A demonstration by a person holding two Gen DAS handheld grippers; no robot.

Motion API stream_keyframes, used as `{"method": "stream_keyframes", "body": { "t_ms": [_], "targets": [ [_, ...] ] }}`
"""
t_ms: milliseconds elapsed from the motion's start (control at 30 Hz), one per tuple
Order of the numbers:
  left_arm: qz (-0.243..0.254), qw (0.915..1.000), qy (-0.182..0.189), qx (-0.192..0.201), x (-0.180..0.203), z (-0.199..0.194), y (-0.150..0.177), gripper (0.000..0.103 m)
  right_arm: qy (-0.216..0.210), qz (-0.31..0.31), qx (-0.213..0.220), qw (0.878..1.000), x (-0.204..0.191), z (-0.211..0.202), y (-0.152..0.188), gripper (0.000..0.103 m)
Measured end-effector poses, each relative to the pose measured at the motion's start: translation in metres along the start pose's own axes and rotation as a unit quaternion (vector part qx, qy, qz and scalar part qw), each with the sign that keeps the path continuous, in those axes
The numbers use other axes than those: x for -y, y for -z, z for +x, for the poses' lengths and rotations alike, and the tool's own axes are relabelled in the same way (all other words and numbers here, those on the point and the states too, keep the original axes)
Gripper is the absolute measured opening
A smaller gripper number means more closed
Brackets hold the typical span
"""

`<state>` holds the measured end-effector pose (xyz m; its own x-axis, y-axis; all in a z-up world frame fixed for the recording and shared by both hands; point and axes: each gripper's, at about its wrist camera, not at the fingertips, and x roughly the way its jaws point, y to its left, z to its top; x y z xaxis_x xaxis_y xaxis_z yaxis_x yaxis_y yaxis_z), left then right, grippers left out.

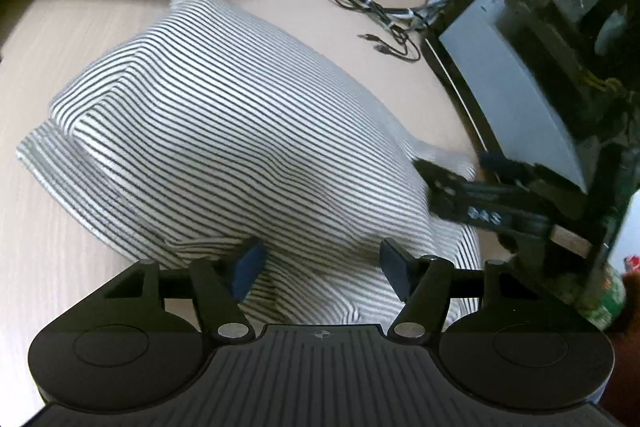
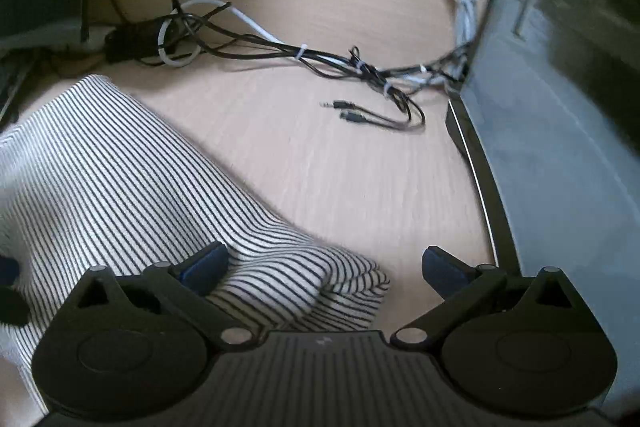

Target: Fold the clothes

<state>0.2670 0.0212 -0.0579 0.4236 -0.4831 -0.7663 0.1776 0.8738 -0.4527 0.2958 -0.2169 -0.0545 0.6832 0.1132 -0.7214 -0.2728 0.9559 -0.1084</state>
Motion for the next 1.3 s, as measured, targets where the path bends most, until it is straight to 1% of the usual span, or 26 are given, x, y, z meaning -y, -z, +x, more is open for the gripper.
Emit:
{"method": "stream_keyframes", "body": {
  "t_ms": [100, 167, 333, 400, 533, 600, 667, 733, 767, 867, 933, 967, 1033, 1067, 1167, 1200, 1300],
  "targets": [
    [0.037, 0.9992, -0.012, -0.009, 0.002, 0.007, -0.012, 0.069, 0.006, 0.027, 0.003, 1.000, 0.005, -0.012, 0.014, 0.103],
    [0.048, 0.9987, -0.013, -0.008, 0.001, 0.010, -0.019, 0.069, 0.012, 0.039, 0.006, 0.999, 0.002, -0.022, 0.025, 0.103],
    [0.073, 0.9972, -0.015, -0.006, -0.002, 0.018, -0.035, 0.070, 0.022, 0.050, 0.007, 0.998, -0.022, -0.049, 0.046, 0.103],
    [0.084, 0.9964, -0.015, -0.005, -0.003, 0.021, -0.042, 0.071, 0.017, 0.053, 0.004, 0.998, -0.033, -0.056, 0.050, 0.103],
    [0.104, 0.9944, -0.016, -0.003, -0.006, 0.028, -0.055, 0.072, -0.009, 0.061, -0.007, 0.998, -0.052, -0.064, 0.053, 0.103],
    [0.114, 0.9933, -0.017, -0.003, -0.007, 0.031, -0.061, 0.072, -0.008, 0.058, -0.005, 0.998, -0.060, -0.067, 0.055, 0.103],
    [0.118, 0.9926, -0.031, 0.003, -0.006, 0.023, -0.054, 0.072, 0.006, 0.043, 0.003, 0.999, -0.067, -0.070, 0.056, 0.103],
    [0.121, 0.9916, -0.044, 0.009, -0.005, 0.015, -0.048, 0.074, 0.013, 0.036, 0.005, 0.999, -0.069, -0.071, 0.056, 0.103],
    [0.120, 0.9918, -0.043, 0.011, -0.005, 0.006, -0.040, 0.077, 0.011, 0.039, 0.003, 0.999, -0.068, -0.070, 0.055, 0.103],
    [0.119, 0.9922, -0.031, 0.018, -0.006, -0.022, -0.013, 0.078, -0.007, 0.058, -0.012, 0.998, -0.057, -0.067, 0.049, 0.103],
    [0.109, 0.9938, -0.019, 0.011, -0.010, -0.035, 0.004, 0.077, -0.006, 0.083, 0.009, 0.996, -0.044, -0.072, 0.039, 0.103],
    [0.107, 0.9941, -0.015, 0.009, -0.009, -0.034, 0.008, 0.075, -0.003, 0.093, 0.015, 0.996, -0.038, -0.072, 0.034, 0.103],
    [0.103, 0.9946, -0.008, 0.005, -0.006, -0.033, 0.016, 0.069, 0.003, 0.103, 0.000, 0.995, -0.027, -0.064, 0.020, 0.103],
    [0.101, 0.9948, -0.004, 0.003, -0.005, -0.032, 0.020, 0.066, 0.006, 0.100, -0.018, 0.995, -0.023, -0.056, 0.015, 0.103],
    [0.096, 0.9954, 0.007, -0.004, -0.001, -0.030, 0.032, 0.065, 0.016, 0.071, -0.060, 0.996, -0.020, -0.028, 0.007, 0.103],
    [0.094, 0.9955, 0.010, -0.006, 0.000, -0.029, 0.036, 0.065, 0.015, 0.059, -0.067, 0.996, -0.021, -0.019, 0.007, 0.103],
    [0.090, 0.9958, 0.019, -0.009, 0.005, -0.026, 0.044, 0.066, 0.009, 0.034, -0.057, 0.998, -0.024, -0.003, 0.000, 0.103]
  ]
}}
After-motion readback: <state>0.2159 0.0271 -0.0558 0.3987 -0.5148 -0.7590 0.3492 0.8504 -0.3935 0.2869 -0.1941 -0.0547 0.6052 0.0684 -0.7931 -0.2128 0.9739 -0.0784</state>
